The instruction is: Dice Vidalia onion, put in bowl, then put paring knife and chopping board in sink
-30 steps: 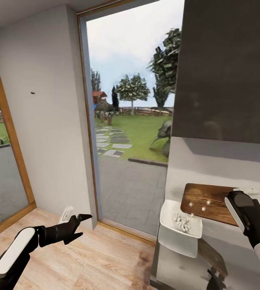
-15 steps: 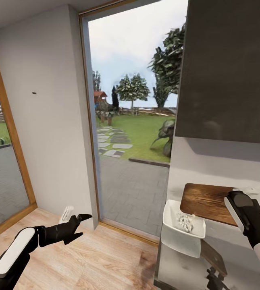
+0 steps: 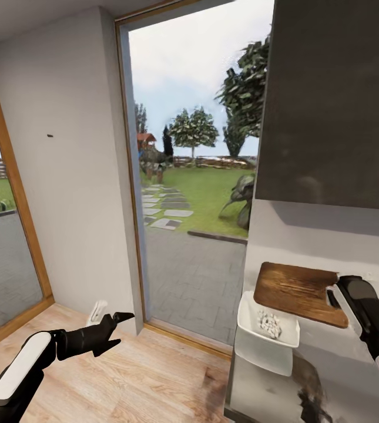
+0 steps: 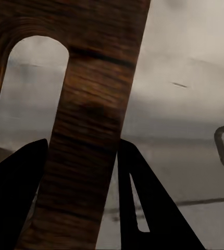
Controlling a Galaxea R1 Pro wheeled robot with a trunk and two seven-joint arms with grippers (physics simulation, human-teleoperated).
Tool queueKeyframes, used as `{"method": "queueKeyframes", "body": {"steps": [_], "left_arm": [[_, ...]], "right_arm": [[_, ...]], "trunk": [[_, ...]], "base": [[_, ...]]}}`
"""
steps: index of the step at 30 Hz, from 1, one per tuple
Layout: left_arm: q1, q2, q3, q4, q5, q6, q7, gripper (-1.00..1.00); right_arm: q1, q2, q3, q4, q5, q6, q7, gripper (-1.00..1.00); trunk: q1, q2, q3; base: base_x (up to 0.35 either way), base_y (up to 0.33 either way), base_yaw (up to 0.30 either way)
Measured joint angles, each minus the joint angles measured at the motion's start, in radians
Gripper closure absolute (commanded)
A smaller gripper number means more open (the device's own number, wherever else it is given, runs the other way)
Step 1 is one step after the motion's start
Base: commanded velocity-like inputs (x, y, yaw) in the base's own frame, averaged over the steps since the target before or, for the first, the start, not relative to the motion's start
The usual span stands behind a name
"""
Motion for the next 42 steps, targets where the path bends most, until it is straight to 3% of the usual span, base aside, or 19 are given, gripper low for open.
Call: {"method": "queueKeyframes", "body": {"steps": [3, 5, 7, 12, 21, 24, 29, 42], "left_arm": [[0.000, -0.009, 0.000, -0.002, -0.010, -0.001, 0.000, -1.00], [0.000, -0.022, 0.000, -0.003, -0.042, -0.001, 0.000, -1.00], [0.000, -0.039, 0.001, -0.002, -0.087, 0.000, -0.001, -1.00], [0.000, -0.050, 0.002, -0.001, -0.118, 0.000, -0.001, -1.00], [0.003, -0.052, 0.004, 0.000, -0.127, -0.005, 0.002, -1.00], [0.053, -0.044, 0.013, 0.000, -0.142, -0.026, 0.001, -1.00], [0.082, -0.037, 0.018, 0.001, -0.148, -0.045, -0.001, -1.00], [0.087, -0.036, 0.018, 0.002, -0.149, -0.047, -0.001, -1.00]], "right_arm": [[-0.001, -0.024, -0.005, -0.009, -0.005, 0.009, 0.188, 1.00], [-0.001, -0.030, -0.006, -0.011, 0.011, 0.012, 0.228, 1.00], [-0.001, -0.034, -0.006, -0.012, 0.000, 0.013, 0.252, 1.00], [-0.002, -0.036, -0.007, -0.012, 0.002, 0.014, 0.267, 1.00], [-0.004, -0.034, -0.007, -0.012, 0.005, 0.015, 0.271, 1.00], [-0.004, -0.033, -0.006, -0.013, 0.005, 0.015, 0.272, 1.00], [-0.004, -0.025, -0.004, -0.013, 0.006, 0.014, 0.272, 1.00], [-0.004, -0.020, -0.004, -0.012, 0.005, 0.014, 0.271, 1.00]], "trunk": [[0.000, 0.000, 0.000], [0.000, 0.000, 0.000], [0.000, 0.000, 0.000], [0.000, 0.000, 0.000], [0.000, 0.000, 0.000], [0.000, 0.000, 0.000], [0.000, 0.000, 0.000], [0.001, 0.000, 0.000]], "base": [[0.000, 0.000, 0.000], [0.000, 0.000, 0.000], [0.000, 0.000, 0.000], [-0.038, -0.134, 0.000], [-0.123, -0.267, 0.000], [-0.175, -0.270, 0.000], [-0.206, -0.253, 0.000], [-0.244, -0.218, 0.000]]}}
